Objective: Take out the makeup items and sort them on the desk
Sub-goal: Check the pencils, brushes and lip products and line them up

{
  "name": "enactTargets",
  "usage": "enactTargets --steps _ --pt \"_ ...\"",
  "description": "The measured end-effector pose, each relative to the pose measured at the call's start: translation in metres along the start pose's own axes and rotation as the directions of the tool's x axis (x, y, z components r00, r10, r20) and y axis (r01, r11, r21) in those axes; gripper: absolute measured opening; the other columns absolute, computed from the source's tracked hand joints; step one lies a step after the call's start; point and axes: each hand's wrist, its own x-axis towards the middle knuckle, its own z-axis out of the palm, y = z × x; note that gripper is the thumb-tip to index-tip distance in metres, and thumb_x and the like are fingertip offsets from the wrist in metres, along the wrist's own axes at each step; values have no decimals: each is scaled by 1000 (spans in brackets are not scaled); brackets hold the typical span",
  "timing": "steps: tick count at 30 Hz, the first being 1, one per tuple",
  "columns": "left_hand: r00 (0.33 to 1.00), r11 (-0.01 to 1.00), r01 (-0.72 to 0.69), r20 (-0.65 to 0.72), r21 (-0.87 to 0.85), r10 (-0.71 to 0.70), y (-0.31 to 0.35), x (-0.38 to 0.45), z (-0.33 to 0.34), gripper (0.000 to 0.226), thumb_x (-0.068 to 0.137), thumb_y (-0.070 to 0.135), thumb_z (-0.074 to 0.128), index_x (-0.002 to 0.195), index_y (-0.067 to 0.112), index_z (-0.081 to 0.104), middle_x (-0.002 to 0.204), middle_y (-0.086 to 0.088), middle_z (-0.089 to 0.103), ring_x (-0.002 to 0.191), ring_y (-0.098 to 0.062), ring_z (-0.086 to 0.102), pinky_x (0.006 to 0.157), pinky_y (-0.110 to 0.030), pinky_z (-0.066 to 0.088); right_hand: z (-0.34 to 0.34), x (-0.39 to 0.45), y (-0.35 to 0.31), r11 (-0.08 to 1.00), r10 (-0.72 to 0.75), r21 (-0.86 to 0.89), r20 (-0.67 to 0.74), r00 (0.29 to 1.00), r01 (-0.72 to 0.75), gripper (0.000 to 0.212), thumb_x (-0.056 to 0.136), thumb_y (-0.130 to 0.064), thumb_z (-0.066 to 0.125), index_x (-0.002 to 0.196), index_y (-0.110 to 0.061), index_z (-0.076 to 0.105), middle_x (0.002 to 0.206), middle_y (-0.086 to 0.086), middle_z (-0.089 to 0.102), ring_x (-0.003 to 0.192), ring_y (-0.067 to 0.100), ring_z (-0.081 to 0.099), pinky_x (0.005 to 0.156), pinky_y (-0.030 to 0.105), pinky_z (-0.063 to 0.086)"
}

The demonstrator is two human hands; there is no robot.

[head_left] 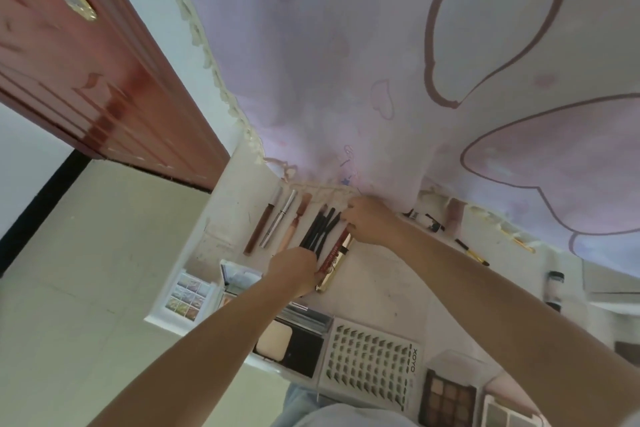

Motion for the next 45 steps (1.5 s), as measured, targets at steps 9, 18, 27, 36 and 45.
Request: enactTargets --steps 9,18,27,36,45 --pt "981 987 -112 -145 119 129 30 -9 -10 28 97 19 37 118 8 49 116 -8 54 106 -24 55 84 -31 46 0 -105 59 897 360 322 -134 923 -303 25 93 -13 44 103 -2 64 103 7 62 98 15 50 86 25 35" --pt "935 939 -283 -163 194 315 100 1 -24 30 84 -6 37 109 3 51 119 -11 48 112 -26 45 87 -32 41 27 -176 85 710 622 388 47 782 -588 29 94 -18 39 113 -10 59 122 8 56 115 22 51 93 25 38" --pt "918 921 -286 -198 266 343 132 31 -26 46 87 1 42 132 9 35 136 -9 36 124 -25 36 98 -31 38 50 -195 94 642 682 399 95 726 -655 30 94 -22 39 121 -15 53 128 4 51 121 20 45 99 24 36" --pt "879 879 -370 -192 301 436 145 44 -13 38 92 11 39 130 15 41 134 -3 40 125 -19 37 98 -26 38 53 -203 93 667 652 396 98 751 -631 35 90 -35 49 116 -12 52 116 5 54 110 21 51 89 29 42" --pt "812 807 -552 -85 211 577 158 42 -5 40 93 12 40 133 16 37 135 0 39 127 -15 35 102 -22 33 62 -180 76 699 672 328 3 741 -635 28 92 -21 42 113 -6 52 117 10 48 109 25 47 81 30 44"
